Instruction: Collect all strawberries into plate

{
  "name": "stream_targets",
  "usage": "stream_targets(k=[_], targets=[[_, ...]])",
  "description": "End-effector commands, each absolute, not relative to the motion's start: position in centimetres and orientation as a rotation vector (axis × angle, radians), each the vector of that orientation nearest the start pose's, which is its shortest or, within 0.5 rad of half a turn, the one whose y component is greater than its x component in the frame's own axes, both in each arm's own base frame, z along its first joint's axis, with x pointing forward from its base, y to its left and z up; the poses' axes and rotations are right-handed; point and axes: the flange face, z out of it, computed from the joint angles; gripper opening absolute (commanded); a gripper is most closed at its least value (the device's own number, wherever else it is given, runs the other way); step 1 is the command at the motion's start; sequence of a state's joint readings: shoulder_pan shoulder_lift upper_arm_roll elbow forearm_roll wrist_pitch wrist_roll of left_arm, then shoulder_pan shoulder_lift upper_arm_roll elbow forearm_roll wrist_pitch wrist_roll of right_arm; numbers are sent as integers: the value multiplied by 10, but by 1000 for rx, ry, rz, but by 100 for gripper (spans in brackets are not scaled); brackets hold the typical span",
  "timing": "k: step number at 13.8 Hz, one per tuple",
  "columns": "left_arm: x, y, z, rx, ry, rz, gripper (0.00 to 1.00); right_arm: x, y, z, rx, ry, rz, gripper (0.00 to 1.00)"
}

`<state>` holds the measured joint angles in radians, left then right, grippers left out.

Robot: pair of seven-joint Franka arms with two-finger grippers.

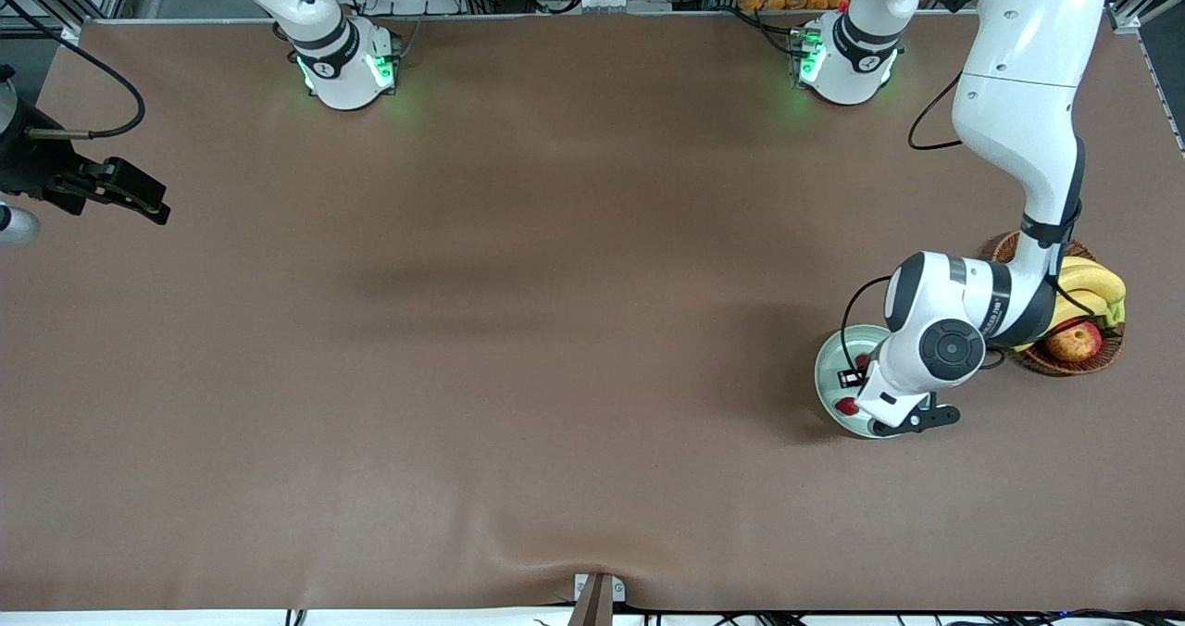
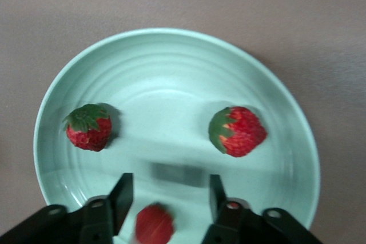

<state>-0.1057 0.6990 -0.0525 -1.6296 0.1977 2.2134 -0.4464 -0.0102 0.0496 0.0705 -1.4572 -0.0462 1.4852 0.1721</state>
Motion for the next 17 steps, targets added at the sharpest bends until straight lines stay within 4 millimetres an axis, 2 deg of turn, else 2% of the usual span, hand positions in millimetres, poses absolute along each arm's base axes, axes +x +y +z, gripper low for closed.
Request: stream_targets(k=[1, 3, 6, 9, 11, 14, 15, 17], targets=[[670, -107, 271, -2985, -241, 37, 100, 554, 26, 646, -3168, 174, 12, 100], [664, -109, 336, -3005, -272, 3, 100, 554, 26, 645, -3169, 174, 14, 100], [644, -107, 435, -3051, -294, -61, 100, 555, 27, 646, -3168, 174, 9, 100], [608, -100, 512, -3089, -114, -20, 100, 555, 27, 645, -3168, 174, 12, 100], [591, -88, 544, -3104, 10, -4, 100, 555, 27, 645, -3168, 174, 12, 100], [570, -67, 578, -3094, 200, 32, 100, 555, 27, 646, -3168, 174, 9, 100], [562, -63, 587, -3091, 220, 56, 100, 555, 27, 646, -3168, 174, 9, 100], [554, -61, 617, -3096, 189, 82, 100, 555, 27, 646, -3168, 174, 9, 100]])
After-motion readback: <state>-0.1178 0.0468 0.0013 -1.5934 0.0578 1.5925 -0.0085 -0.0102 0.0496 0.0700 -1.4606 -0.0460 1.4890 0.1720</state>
